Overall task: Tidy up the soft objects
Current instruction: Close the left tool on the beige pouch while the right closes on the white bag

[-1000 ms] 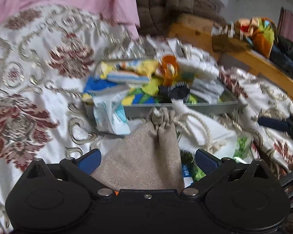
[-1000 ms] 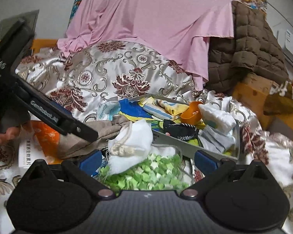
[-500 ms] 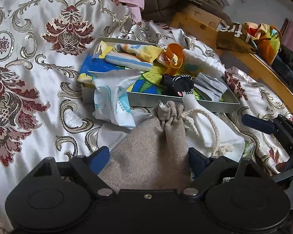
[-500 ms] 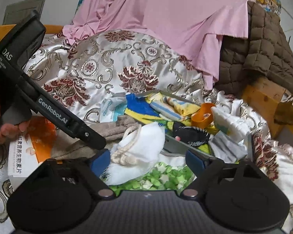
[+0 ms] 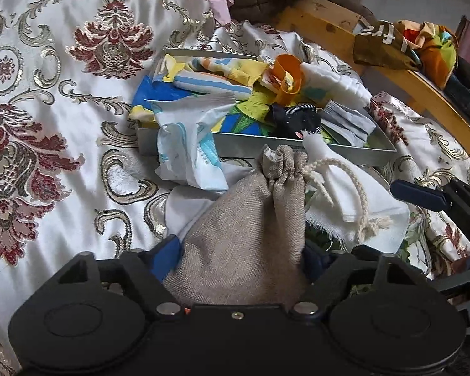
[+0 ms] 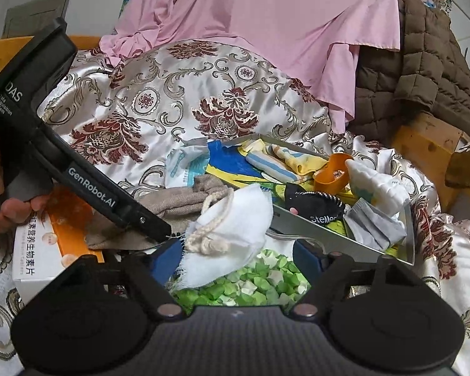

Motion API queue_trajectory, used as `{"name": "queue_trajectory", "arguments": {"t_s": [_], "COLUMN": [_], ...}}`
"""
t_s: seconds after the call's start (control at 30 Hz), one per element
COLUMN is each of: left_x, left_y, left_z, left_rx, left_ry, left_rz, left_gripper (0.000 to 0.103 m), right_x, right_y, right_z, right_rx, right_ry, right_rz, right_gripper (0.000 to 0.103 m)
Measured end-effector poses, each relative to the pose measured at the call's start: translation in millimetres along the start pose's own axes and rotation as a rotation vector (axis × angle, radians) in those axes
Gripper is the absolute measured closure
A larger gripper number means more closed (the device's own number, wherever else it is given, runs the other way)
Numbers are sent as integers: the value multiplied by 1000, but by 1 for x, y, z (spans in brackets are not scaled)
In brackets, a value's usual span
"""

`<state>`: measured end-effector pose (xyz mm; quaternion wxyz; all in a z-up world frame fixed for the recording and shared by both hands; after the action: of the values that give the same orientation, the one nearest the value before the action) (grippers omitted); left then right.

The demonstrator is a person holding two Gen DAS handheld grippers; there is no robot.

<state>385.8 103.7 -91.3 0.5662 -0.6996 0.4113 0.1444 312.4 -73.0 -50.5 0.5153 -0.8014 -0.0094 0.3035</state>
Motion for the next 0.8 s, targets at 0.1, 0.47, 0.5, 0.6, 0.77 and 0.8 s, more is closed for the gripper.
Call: {"name": "queue_trajectory", "arguments": {"t_s": [0.1, 0.47, 0.5, 0.6, 0.77, 0.8], "left_x": [-2, -15, -16, -21, -32, -34], "left_y": [0, -4, -5, -8, -11, -12], "left_z": [3, 25, 25, 27, 30, 31], "left_rx": [-25, -148, -147, -153, -166, -177], "left_ry": [-15, 18, 20, 44, 52, 52], "left_rz": [-13, -62, -68, -93, -151, -165], "left_gripper": [36, 64, 65, 70, 71, 71], "right_x": [2, 21, 23, 31, 40, 41], "right_y": [-1, -17, -20, -26, -37, -40], "right_z": [2, 14, 15, 16, 12, 9], "right_rx": [-2, -14, -23, -30, -32, -25], "right_ry": [-3, 9, 11, 5, -21, -25], "right_rz": [9, 53, 61, 92, 139, 145], "right_gripper": [23, 38, 39, 42, 67, 77]}}
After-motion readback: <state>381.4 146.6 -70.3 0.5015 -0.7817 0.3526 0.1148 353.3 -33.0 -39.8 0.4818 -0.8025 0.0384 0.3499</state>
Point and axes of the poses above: each gripper's, at about its wrist camera, not at the fingertips, and x roughly the way its jaws point, z to its left, y to its underside, the point moved 1 cm from there along x, roughly the way its jaws point, and after that the axes turned 1 degree about y, right-handed, at the moved point
